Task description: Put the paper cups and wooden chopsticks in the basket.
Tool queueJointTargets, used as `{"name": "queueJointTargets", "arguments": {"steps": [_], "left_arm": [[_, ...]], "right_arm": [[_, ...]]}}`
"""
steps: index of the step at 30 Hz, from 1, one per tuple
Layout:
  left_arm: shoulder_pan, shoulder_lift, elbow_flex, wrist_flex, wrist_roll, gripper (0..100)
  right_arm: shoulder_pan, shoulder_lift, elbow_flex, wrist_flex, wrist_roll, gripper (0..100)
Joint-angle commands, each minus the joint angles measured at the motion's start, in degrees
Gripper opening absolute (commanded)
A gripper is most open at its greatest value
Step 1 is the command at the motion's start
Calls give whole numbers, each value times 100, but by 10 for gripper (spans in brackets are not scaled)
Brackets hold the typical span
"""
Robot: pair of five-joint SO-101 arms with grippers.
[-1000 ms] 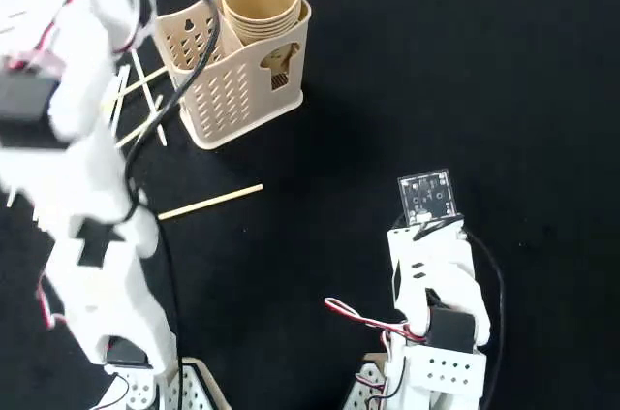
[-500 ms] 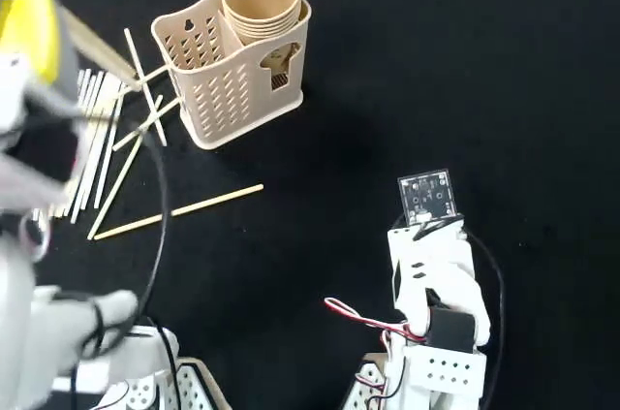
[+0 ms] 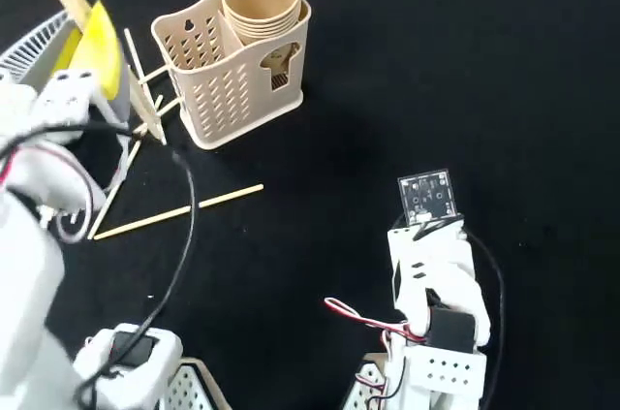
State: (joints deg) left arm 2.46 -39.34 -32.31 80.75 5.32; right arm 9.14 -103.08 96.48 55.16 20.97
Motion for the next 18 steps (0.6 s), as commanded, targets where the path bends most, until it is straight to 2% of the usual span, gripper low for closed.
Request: {"name": "queueJointTargets", "arguments": {"steps": [1, 6, 8, 9, 11, 16, 18], "left_arm": [[40, -1600, 3503, -2884, -53, 28], [48, -3077, 7125, -7297, -202, 29], [84, -3103, 8040, -8853, -413, 30], [84, -2989, 8268, -9345, -527, 30], [84, -2558, 8295, -9600, -686, 30], [-145, -738, 7468, -9204, -677, 29], [-321, 0, 7029, -9204, -466, 29]], "right_arm": [[-88, -382, 4, -9, 35, 15], [-88, -382, 4, -9, 35, 15], [-88, -382, 4, -18, 35, 15], [-88, -382, 4, -18, 35, 15], [-88, -382, 4, -18, 35, 15], [-88, -382, 4, -18, 35, 15], [-88, -382, 4, -18, 35, 15]]}}
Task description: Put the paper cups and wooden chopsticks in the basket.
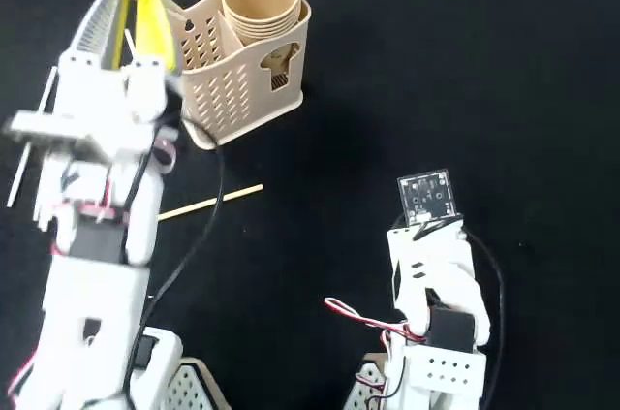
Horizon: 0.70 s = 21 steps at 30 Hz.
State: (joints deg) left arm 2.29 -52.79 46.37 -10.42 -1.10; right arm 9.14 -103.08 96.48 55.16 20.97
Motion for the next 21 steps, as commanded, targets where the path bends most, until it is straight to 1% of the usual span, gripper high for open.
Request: {"name": "queueJointTargets", "arguments": {"steps": [1, 4, 6, 12, 18, 20, 21], "left_arm": [[-409, 1697, -1042, -88, 387, 29], [-725, 2497, -1552, -44, 1143, 29], [-796, 2752, -1727, -26, 1433, 29], [-629, 2884, -1974, 589, 1442, 29], [-479, 2919, -1921, 774, 1442, 33], [-462, 2884, -2009, 1143, 1371, 48], [-435, 2884, -2114, 1371, 1310, 76]], "right_arm": [[-88, -382, 4, -18, 35, 15], [-88, -382, 4, -18, 35, 15], [-88, -382, 4, -26, 35, 15], [-88, -382, 4, -26, 35, 15], [-88, -382, 4, -26, 35, 15], [-88, -382, 4, -26, 35, 15], [-79, -382, 4, -26, 35, 15]]}}
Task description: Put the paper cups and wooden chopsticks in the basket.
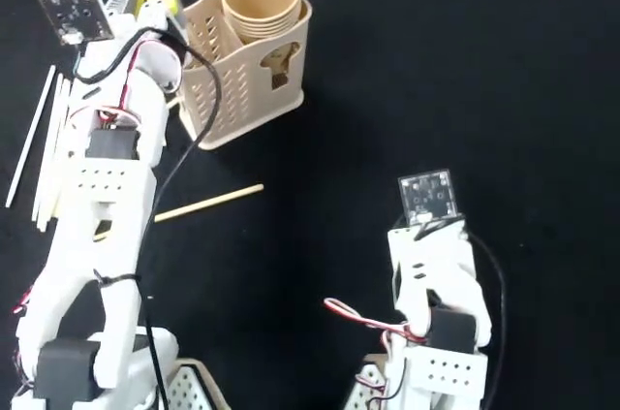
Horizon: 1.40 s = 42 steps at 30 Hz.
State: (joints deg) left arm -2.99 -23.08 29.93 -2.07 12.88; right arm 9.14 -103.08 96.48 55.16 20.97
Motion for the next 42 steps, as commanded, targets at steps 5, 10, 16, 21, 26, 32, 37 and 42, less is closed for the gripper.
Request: {"name": "queueJointTargets", "arguments": {"steps": [5, 10, 16, 21, 26, 32, 37, 42], "left_arm": [[180, -79, -1042, 2013, -158, 222], [-66, -26, -2431, 4000, -721, 223], [-963, 448, -4488, 6769, -818, 227], [-1947, 1213, -5490, 8237, -1398, 227], [-2826, 2400, -5675, 8686, -2251, 227], [-3037, 4149, -5789, 8598, -3288, 228], [-3064, 5486, -6510, 8492, -4018, 228], [-3055, 6919, -7662, 8413, -3947, 223]], "right_arm": [[-79, -382, 4, -26, 35, 14], [-79, -382, 4, -26, 35, 14], [-79, -382, 4, -18, 35, 14], [-79, -382, 4, -18, 35, 14], [-79, -382, 4, -18, 35, 14], [-79, -382, 4, -18, 35, 15], [-79, -382, 4, -18, 35, 15], [-79, -382, 4, -18, 35, 15]]}}
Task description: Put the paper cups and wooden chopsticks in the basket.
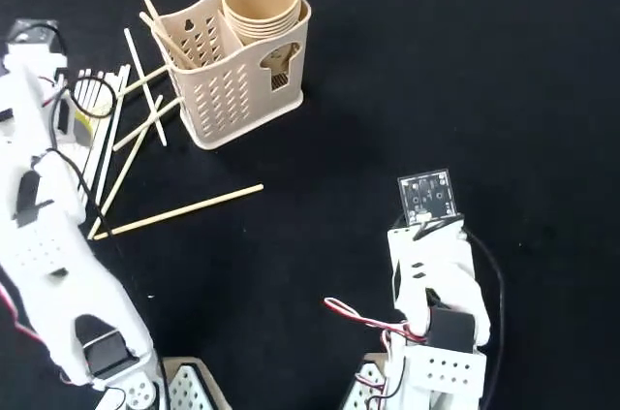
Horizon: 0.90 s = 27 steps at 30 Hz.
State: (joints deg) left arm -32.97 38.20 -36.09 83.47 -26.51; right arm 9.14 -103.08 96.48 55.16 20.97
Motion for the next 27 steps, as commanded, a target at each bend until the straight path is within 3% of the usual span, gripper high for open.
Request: {"name": "queueJointTargets", "arguments": {"steps": [1, 8, 13, 19, 27], "left_arm": [[-84, 1081, -1349, -132, -9, 223], [-163, 2716, -3064, 202, -62, 216], [-48, 3376, -4365, 870, -62, 36], [154, 3886, -5807, 1758, -26, 30], [136, 3771, -5851, 1758, 105, 29]], "right_arm": [[-79, -382, 4, -18, 35, 15], [-79, -382, 4, -18, 35, 15], [-79, -382, 4, -18, 35, 15], [-79, -382, 4, -18, 35, 15], [-79, -382, 4, -18, 35, 15]]}}
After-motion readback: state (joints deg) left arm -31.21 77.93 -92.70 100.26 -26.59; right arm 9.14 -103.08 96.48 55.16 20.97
